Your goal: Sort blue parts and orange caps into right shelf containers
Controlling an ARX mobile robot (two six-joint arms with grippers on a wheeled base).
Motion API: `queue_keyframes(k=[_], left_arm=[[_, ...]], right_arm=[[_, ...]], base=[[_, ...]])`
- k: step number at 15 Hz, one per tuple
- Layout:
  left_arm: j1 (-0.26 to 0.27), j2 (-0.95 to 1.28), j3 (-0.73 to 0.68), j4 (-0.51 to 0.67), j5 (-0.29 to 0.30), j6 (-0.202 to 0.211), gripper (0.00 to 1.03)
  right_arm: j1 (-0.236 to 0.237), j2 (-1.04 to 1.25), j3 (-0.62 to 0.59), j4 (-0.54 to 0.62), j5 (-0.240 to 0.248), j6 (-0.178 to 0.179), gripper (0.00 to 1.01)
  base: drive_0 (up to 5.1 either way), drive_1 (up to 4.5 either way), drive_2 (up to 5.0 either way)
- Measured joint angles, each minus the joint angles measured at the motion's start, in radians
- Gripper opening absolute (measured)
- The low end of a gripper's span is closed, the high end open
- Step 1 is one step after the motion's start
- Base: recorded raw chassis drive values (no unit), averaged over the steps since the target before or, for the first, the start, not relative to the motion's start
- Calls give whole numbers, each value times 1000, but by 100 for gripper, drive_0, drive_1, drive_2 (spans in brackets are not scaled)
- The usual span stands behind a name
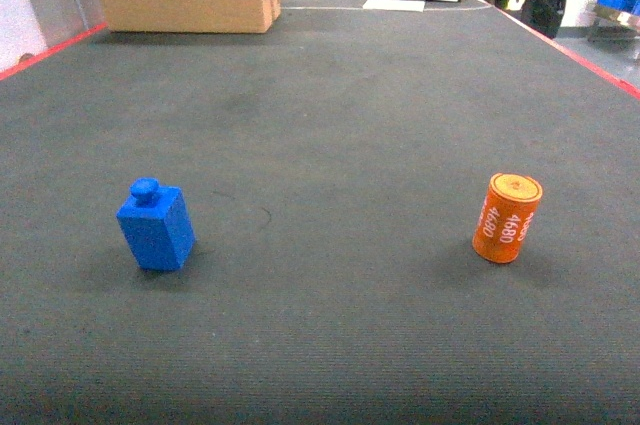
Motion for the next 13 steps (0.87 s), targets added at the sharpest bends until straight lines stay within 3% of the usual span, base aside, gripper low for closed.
queue_keyframes(k=[13], left_arm=[[0, 0, -1, -11, 2, 0, 98]], right_arm=[[0, 0, 0, -10, 0, 0, 98]], base=[[0, 0, 0]])
